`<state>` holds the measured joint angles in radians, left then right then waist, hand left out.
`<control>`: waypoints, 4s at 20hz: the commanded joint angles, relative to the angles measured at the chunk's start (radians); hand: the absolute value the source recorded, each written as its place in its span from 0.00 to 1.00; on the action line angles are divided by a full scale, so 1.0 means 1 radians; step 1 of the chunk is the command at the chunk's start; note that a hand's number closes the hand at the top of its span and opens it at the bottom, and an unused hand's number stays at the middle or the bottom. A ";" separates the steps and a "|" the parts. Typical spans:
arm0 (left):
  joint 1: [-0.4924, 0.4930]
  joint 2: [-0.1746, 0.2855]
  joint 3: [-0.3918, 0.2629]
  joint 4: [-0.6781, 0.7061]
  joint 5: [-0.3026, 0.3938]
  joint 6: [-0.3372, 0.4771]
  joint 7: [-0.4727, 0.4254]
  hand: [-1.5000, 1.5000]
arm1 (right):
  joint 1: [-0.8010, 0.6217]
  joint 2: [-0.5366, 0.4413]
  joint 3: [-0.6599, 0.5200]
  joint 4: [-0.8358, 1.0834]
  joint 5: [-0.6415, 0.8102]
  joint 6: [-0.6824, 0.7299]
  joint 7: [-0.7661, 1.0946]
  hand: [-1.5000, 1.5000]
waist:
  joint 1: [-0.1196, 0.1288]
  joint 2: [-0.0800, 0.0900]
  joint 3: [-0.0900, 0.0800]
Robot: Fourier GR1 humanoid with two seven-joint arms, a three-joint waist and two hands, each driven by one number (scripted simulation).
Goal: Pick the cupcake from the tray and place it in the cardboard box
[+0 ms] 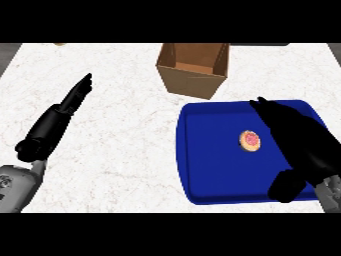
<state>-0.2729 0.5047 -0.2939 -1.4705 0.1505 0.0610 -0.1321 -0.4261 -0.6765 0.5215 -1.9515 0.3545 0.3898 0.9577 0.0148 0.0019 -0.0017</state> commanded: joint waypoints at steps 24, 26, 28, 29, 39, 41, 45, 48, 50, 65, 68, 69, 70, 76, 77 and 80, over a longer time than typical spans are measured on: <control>0.027 -0.055 0.156 -0.043 -0.079 -0.134 0.043 0.50 | 0.054 0.267 0.037 0.302 0.406 0.058 -0.011 0.00 | -0.016 -0.003 0.002; 0.047 -0.107 0.135 -0.078 -0.116 -0.104 0.075 0.50 | -0.032 0.349 -0.002 0.470 0.434 0.034 -0.078 0.00 | -0.008 -0.001 0.002; 0.038 -0.111 0.152 -0.089 -0.144 -0.121 0.088 0.50 | 0.024 0.283 -0.079 0.378 0.412 0.095 -0.131 0.00 | -0.014 -0.002 0.002; 0.071 -0.111 0.160 -0.049 -0.141 -0.145 0.030 0.50 | -0.021 0.375 -0.050 0.454 0.437 0.077 -0.112 0.00 | -0.010 -0.002 0.002; 0.052 -0.166 0.214 -0.018 -0.194 -0.195 0.026 0.50 | 0.062 0.378 -0.109 0.513 0.559 0.059 -0.216 0.00 | -0.014 -0.001 0.002; 0.053 -0.156 0.238 -0.022 -0.197 -0.215 0.030 0.50 | 0.074 0.419 -0.097 0.518 0.595 0.058 -0.187 0.00 | -0.013 -0.002 0.002; 0.032 -0.173 0.257 -0.030 -0.206 -0.225 0.060 0.50 | 0.151 0.406 -0.124 0.522 0.627 -0.015 -0.254 0.00 | -0.016 -0.002 0.002; 0.020 -0.188 0.278 -0.021 -0.219 -0.247 0.044 0.50 | 0.058 0.415 -0.203 0.606 0.614 0.040 -0.322 0.00 | -0.014 -0.001 0.002; 0.040 -0.171 0.301 -0.039 -0.190 -0.270 0.050 0.50 | 0.078 0.401 -0.185 0.694 0.631 -0.018 -0.407 0.00 | -0.012 -0.001 0.002; 0.112 -0.236 0.275 -0.072 -0.280 -0.243 0.016 0.50 | 0.084 0.381 -0.115 0.606 0.845 -0.270 -0.599 1.00 | -0.017 -0.003 0.001; 0.030 -0.237 0.258 -0.078 -0.268 -0.257 0.060 0.50 | -0.055 0.607 0.070 0.662 0.800 -0.220 -0.733 1.00 | 0.034 0.007 0.002; 0.030 -0.247 0.243 -0.083 -0.257 -0.271 0.074 0.50 | -0.083 0.654 0.110 0.671 0.782 -0.216 -0.787 1.00 | 0.066 0.013 0.003; 0.014 -0.250 0.236 -0.083 -0.252 -0.282 0.066 0.50 | -0.102 0.669 0.175 0.650 0.742 -0.203 -0.829 1.00 | 0.099 0.018 0.004; -0.017 -0.246 0.245 -0.036 -0.257 -0.288 0.053 0.50 | -0.326 0.675 0.298 0.634 0.582 -0.289 -0.927 1.00 | 0.069 0.011 0.002; -0.025 -0.239 0.258 -0.033 -0.250 -0.291 0.059 0.50 | -0.380 0.675 0.307 0.646 0.553 -0.303 -0.909 1.00 | 0.069 0.010 0.001; 0.007 -0.243 0.266 -0.084 -0.249 -0.277 0.115 0.50 | -0.468 0.676 0.271 0.620 0.452 -0.318 -0.883 1.00 | 0.031 0.000 0.002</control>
<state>-0.2631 0.2587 -0.0469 -1.5377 -0.1080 -0.2193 -0.0580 -0.7736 -0.0103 0.7874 -1.3162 0.9067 0.0950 0.0753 0.0755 0.0093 0.0002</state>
